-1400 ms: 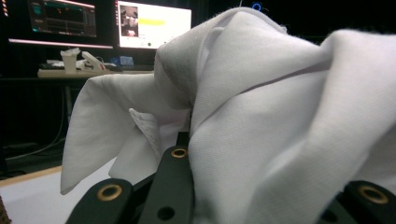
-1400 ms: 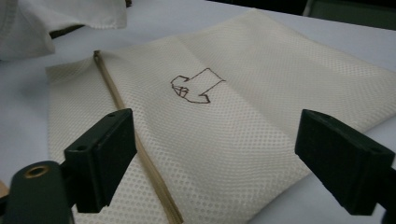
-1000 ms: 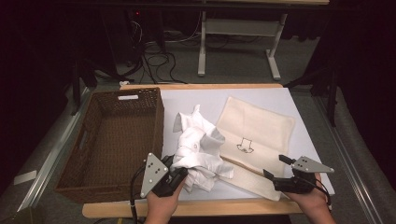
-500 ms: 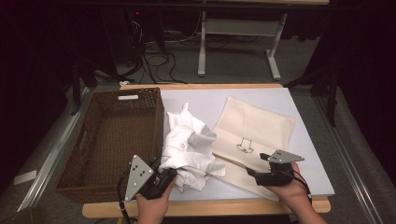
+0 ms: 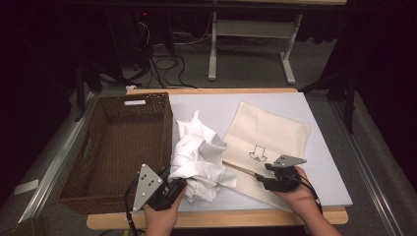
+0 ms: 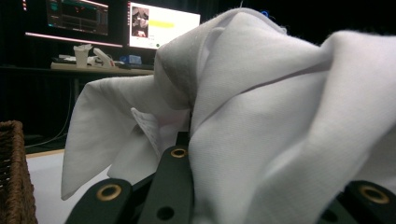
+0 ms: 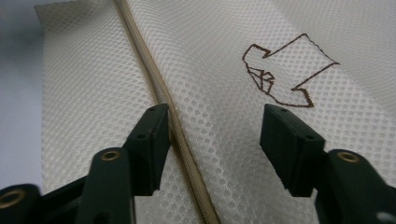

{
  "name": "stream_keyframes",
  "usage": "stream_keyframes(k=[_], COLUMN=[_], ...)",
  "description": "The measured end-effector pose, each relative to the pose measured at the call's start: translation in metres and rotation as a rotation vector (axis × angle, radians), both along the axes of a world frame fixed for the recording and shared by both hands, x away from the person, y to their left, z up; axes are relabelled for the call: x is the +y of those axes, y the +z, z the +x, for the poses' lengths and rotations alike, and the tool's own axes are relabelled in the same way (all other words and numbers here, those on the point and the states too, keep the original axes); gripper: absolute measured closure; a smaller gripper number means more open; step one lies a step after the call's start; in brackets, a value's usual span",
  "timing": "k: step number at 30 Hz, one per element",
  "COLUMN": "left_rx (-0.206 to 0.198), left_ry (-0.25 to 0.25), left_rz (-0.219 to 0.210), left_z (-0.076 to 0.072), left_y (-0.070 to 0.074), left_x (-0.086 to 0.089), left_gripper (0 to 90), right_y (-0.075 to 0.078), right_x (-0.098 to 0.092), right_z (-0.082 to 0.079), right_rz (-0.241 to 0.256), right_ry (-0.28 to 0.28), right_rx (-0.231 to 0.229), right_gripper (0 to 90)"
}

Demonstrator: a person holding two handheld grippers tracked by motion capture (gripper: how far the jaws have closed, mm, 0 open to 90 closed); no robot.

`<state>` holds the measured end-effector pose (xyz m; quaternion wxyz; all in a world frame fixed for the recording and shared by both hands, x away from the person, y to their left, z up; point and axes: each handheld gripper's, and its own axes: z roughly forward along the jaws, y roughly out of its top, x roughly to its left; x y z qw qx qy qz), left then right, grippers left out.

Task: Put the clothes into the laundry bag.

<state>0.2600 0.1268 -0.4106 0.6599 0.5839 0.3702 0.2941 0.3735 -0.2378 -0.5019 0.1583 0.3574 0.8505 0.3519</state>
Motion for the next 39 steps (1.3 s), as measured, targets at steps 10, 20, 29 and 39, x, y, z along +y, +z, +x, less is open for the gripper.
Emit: stream_keyframes(k=[10,20,29,39], left_rx=[0.002,-0.005,0.035,0.095], left_ry=[-0.005,0.017,-0.01,-0.082], left_rz=[0.005,0.001,0.024,0.142], left_z=[-0.001,-0.009,-0.003,0.017], left_y=[-0.001,0.002,-0.008,-0.032], left_x=[-0.002,0.004,-0.024,-0.074], left_gripper=[80.4,80.4,80.4,80.3], right_y=[0.0,0.009,0.021,0.027], right_x=[-0.006,-0.012,-0.009,-0.01], right_z=[0.001,0.001,0.005,0.005], right_rz=[0.01,0.077,0.153,0.176], right_ry=[0.013,0.031,0.025,0.019], right_rx=[0.001,-0.018,-0.039,-0.063], right_gripper=[72.3,88.1,88.4,88.4])
